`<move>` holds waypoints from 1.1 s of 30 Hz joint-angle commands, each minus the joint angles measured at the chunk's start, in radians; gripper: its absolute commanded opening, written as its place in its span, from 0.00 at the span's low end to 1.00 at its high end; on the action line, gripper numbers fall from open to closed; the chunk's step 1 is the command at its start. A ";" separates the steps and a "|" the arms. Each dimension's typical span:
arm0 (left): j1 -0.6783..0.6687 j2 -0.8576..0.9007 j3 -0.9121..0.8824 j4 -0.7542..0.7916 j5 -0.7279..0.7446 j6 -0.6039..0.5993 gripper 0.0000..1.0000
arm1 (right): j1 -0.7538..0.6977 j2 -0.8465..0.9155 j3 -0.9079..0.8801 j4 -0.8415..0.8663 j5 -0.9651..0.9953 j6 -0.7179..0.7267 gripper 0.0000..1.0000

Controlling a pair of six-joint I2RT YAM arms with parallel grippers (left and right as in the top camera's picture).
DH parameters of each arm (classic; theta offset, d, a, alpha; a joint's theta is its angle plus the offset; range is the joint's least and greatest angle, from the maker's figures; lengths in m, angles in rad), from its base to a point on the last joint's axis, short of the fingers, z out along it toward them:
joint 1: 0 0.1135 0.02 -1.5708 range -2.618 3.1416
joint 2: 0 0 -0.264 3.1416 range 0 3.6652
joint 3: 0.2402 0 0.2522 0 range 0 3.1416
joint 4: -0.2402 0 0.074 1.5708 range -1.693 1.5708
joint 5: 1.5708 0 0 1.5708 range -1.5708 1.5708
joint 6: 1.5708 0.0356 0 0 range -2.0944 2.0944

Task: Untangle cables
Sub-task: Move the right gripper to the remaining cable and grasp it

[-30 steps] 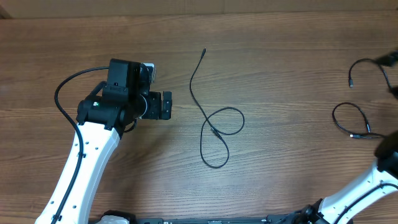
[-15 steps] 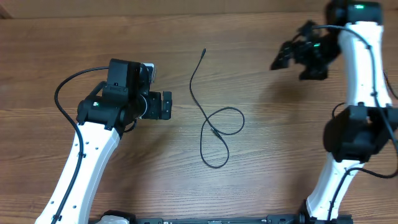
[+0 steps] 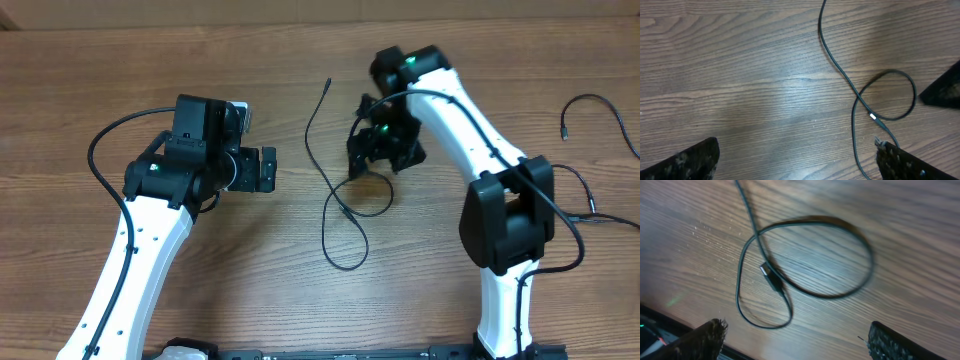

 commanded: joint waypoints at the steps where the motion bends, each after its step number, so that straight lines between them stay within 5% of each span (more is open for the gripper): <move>1: 0.004 0.003 0.007 0.005 0.004 0.004 1.00 | 0.057 -0.010 -0.070 0.060 0.003 0.064 0.91; 21: 0.004 0.003 0.007 0.005 0.004 0.004 1.00 | 0.202 -0.010 -0.431 0.608 0.039 0.134 0.75; 24: 0.004 0.003 0.007 0.005 0.004 0.004 1.00 | 0.202 -0.010 -0.484 0.653 0.078 0.134 0.59; 33: 0.004 0.003 0.007 0.005 0.004 0.004 1.00 | 0.202 -0.010 -0.566 0.642 0.229 0.135 0.59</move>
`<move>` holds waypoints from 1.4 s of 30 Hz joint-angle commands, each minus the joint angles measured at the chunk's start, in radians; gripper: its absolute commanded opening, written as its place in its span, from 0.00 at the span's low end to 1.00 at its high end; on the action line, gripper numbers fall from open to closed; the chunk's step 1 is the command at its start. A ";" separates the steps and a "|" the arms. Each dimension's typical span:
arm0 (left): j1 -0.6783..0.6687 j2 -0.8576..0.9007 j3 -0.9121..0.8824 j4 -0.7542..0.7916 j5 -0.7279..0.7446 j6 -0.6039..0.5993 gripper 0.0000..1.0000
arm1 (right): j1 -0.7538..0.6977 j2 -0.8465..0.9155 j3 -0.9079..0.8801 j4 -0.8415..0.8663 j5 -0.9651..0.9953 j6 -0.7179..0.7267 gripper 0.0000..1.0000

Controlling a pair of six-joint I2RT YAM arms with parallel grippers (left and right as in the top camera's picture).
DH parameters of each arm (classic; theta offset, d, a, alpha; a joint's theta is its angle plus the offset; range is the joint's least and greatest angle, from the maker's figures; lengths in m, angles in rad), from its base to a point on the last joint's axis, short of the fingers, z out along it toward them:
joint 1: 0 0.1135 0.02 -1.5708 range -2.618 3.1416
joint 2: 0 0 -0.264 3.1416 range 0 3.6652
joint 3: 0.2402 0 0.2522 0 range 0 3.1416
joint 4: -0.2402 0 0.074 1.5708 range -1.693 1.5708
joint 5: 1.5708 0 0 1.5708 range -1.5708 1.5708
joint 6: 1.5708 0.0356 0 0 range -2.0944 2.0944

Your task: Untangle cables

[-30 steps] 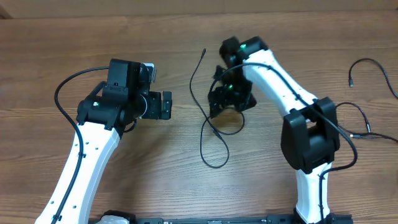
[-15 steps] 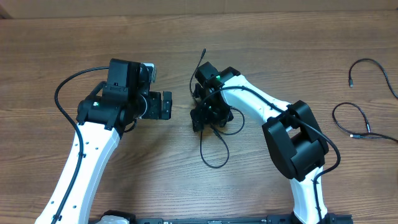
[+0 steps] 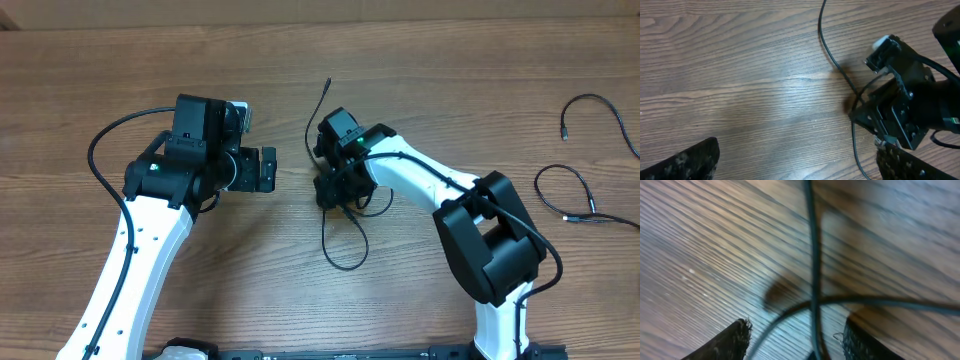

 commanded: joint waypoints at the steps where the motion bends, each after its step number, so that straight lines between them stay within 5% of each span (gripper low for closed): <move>1: 0.004 0.003 0.007 0.005 0.004 0.004 1.00 | -0.006 0.091 -0.079 -0.028 0.150 0.007 0.59; 14: 0.004 0.003 0.007 0.005 0.004 0.004 1.00 | -0.006 0.091 -0.079 -0.039 0.383 0.111 0.50; 20: 0.004 0.003 0.007 0.005 0.004 0.004 1.00 | -0.006 0.091 -0.079 -0.019 0.368 0.110 0.08; 27: 0.004 0.003 0.007 0.005 0.004 0.004 1.00 | -0.016 0.091 -0.056 -0.033 0.383 0.117 0.04; 34: 0.004 0.003 0.007 0.005 0.004 0.004 1.00 | -0.124 0.085 0.254 -0.277 0.497 0.161 0.04; 42: 0.004 0.003 0.007 0.005 0.004 0.004 1.00 | -0.299 0.085 0.931 -0.561 0.715 0.129 0.04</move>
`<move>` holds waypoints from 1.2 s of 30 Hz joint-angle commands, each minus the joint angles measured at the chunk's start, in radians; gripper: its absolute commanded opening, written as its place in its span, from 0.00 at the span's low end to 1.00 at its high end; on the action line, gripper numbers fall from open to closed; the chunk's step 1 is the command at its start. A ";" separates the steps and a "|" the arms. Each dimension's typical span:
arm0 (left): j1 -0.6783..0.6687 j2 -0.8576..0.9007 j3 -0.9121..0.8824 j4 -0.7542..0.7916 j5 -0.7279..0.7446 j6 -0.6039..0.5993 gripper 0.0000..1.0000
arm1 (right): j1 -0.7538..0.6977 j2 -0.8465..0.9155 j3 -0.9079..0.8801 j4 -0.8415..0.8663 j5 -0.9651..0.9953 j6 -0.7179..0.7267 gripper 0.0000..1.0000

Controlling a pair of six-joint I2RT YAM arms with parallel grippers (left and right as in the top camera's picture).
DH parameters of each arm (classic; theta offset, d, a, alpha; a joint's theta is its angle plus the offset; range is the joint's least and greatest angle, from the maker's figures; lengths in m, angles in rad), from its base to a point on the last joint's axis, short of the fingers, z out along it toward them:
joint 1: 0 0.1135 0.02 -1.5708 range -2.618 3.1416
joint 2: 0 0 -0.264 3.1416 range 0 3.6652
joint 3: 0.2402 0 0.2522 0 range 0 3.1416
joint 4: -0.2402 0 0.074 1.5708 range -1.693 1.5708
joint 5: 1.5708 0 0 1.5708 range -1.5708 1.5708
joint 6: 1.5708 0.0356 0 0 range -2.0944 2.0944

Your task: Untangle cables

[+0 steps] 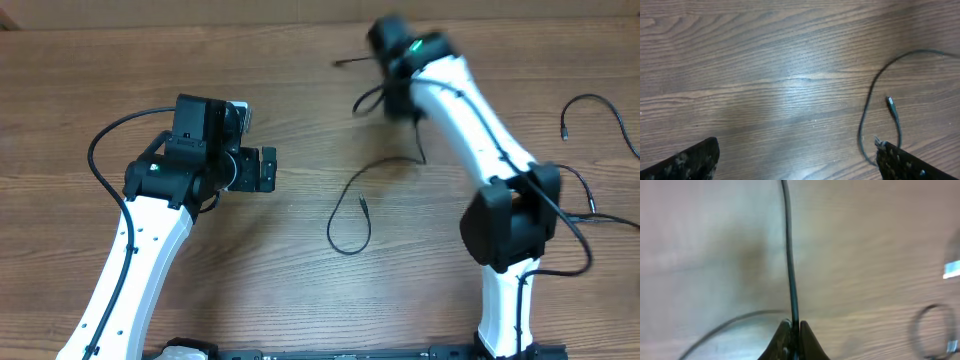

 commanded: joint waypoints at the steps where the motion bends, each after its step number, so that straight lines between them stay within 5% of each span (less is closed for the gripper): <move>1: 0.004 0.003 0.007 0.004 0.004 0.004 1.00 | -0.066 -0.023 0.248 -0.024 0.115 -0.046 0.04; 8: 0.004 0.003 0.007 0.004 0.004 0.004 1.00 | -0.210 -0.023 0.676 0.109 0.119 -0.079 0.04; 12: 0.004 0.003 0.007 0.004 0.004 0.004 1.00 | -0.291 -0.023 0.716 0.217 0.096 -0.078 0.04; 16: 0.004 0.003 0.007 0.004 0.004 0.004 1.00 | -0.331 -0.023 0.698 0.104 -0.087 -0.078 0.04; 18: 0.004 0.003 0.007 0.004 0.004 0.004 1.00 | -0.332 -0.023 0.679 0.000 -0.178 -0.077 0.26; 21: 0.004 0.003 0.007 0.004 0.004 0.004 1.00 | -0.330 -0.023 0.645 -0.146 -0.313 -0.077 0.98; 28: 0.004 0.003 0.007 0.004 0.004 0.004 1.00 | -0.330 -0.023 0.560 -0.285 -0.553 -0.078 1.00; 36: 0.004 0.003 0.007 0.004 0.004 0.004 1.00 | -0.284 -0.023 0.276 -0.302 -0.537 -0.006 1.00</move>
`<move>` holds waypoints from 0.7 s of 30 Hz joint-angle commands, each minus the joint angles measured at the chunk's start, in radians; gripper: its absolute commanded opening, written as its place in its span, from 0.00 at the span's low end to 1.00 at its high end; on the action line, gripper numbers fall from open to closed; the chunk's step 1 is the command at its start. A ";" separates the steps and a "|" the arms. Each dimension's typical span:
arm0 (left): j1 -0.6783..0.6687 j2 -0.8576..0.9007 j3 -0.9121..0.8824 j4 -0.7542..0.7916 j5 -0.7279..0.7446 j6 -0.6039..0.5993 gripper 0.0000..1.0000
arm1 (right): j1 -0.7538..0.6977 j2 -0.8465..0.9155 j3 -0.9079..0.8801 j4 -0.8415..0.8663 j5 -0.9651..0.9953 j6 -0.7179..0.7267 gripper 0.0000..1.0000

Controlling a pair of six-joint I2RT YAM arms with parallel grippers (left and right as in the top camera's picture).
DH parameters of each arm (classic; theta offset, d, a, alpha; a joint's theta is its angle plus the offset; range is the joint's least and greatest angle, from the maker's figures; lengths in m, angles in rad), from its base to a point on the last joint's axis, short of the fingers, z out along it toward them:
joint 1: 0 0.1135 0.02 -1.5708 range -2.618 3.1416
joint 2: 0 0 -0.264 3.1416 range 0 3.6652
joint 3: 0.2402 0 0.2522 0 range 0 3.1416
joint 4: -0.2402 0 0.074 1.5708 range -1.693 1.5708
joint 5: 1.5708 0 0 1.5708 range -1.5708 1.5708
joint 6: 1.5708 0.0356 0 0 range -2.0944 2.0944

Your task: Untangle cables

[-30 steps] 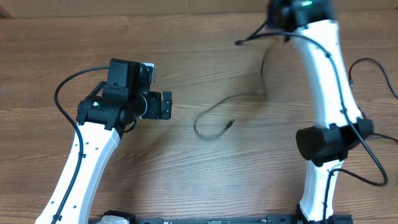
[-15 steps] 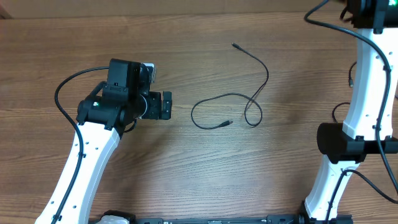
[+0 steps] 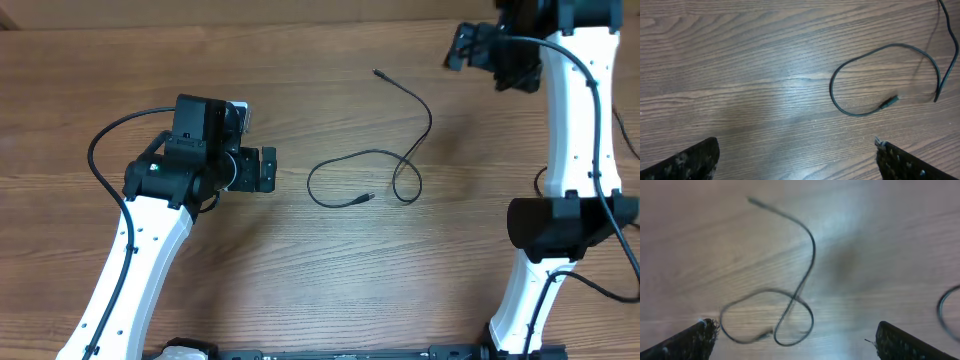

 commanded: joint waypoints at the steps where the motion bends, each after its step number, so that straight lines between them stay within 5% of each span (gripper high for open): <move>1: 0.004 0.003 0.007 0.005 0.004 0.004 1.00 | 0.061 -0.009 -0.140 0.021 0.027 0.071 1.00; 16: 0.004 0.003 0.007 0.005 0.004 0.004 1.00 | 0.325 -0.009 -0.665 0.263 0.168 0.274 1.00; 21: 0.004 0.003 0.007 0.005 0.004 0.004 1.00 | 0.325 -0.009 -0.779 0.364 0.167 0.285 0.90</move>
